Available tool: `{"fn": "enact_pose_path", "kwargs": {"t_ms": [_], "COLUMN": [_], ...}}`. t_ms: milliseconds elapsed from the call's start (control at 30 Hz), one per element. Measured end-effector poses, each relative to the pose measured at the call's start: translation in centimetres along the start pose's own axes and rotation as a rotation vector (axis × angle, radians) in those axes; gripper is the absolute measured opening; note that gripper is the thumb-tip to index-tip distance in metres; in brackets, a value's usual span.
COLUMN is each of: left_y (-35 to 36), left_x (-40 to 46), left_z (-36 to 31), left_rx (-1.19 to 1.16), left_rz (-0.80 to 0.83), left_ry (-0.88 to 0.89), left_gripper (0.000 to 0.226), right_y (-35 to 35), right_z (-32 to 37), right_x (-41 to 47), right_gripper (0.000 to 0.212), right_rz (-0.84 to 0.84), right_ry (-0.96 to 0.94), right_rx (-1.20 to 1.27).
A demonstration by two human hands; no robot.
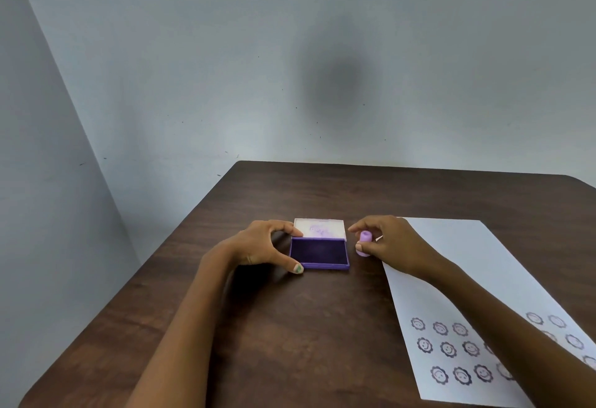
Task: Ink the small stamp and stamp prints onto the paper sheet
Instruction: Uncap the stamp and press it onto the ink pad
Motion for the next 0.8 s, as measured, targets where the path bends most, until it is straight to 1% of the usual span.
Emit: {"fn": "enact_pose_path", "kwargs": {"t_ms": [200,400,633,733,800], "left_y": [0.0,0.0,0.4,0.3,0.2], "left_x": [-1.3,-1.9,-2.2,-2.3,-2.1], "left_z": [-0.4,-1.1,-1.3,-1.5,-2.0], "left_rx": [0.170,0.245,0.277,0.224,0.134], "left_rz": [0.106,0.159,0.234,0.190,0.076], "left_ry": [-0.048,-0.046,-0.051,-0.068,-0.062], "left_gripper": [0.069,0.067,0.077,0.081,0.078], "right_y": [-0.1,-0.1,0.1,0.1,-0.3], "right_z": [0.4,0.6,0.5,0.6,0.8], "right_x": [-1.3,-2.1,-2.6,-2.7,-2.8], "right_gripper": [0.033,0.029,0.026,0.026,0.025], "right_rz": [-0.029,-0.011,-0.036,-0.053,-0.117], "right_ry": [0.012,-0.001,0.000,-0.004,-0.012], "right_rx": [0.038,0.079,0.127,0.119,0.122]}}
Point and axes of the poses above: each hand's wrist, its own x-axis towards the middle knuckle, its own y-axis out of the palm, z = x × y, the point moved 4 cm from there along x, towards the middle knuckle, and after that the axes turned 3 degrees about -y, right-handed, at the moved point
